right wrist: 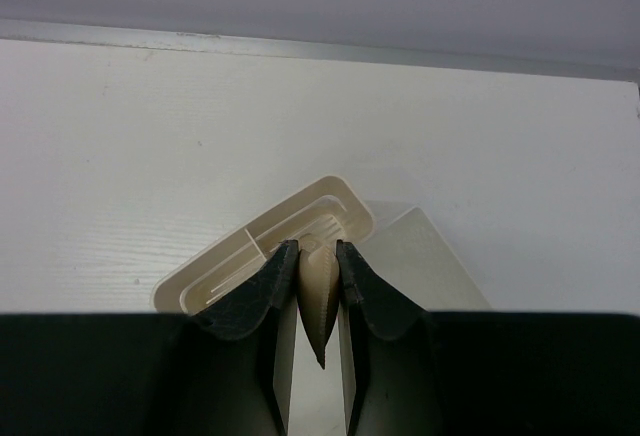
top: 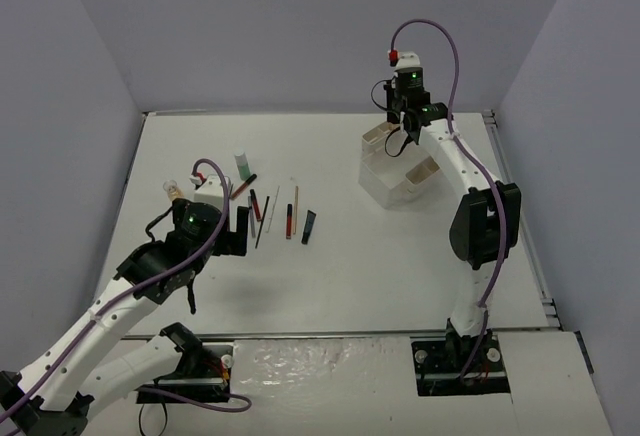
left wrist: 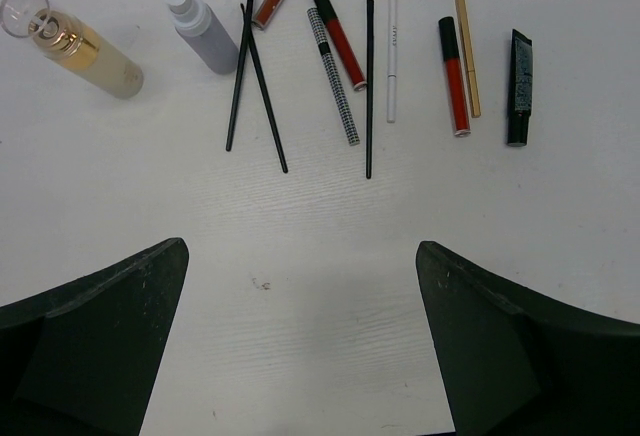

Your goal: Organize the makeup

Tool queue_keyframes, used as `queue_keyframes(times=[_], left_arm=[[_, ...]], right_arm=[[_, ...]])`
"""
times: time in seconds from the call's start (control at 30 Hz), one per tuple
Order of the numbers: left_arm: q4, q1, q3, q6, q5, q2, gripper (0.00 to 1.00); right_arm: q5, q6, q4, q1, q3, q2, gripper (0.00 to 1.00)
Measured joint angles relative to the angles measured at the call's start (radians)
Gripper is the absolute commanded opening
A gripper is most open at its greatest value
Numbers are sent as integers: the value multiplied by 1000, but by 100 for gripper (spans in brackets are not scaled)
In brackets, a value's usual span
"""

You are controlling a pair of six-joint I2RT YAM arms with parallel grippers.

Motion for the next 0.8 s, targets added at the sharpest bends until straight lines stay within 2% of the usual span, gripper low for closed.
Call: queue_keyframes(times=[0.37,0.8], left_arm=[[0,13,0,-4,17,0,97],[0,22,0,-6,43,15,97]], right_arm=[[-3,0,47,-17,0,46,1],[-22,5,62,-44,-3,83,25]])
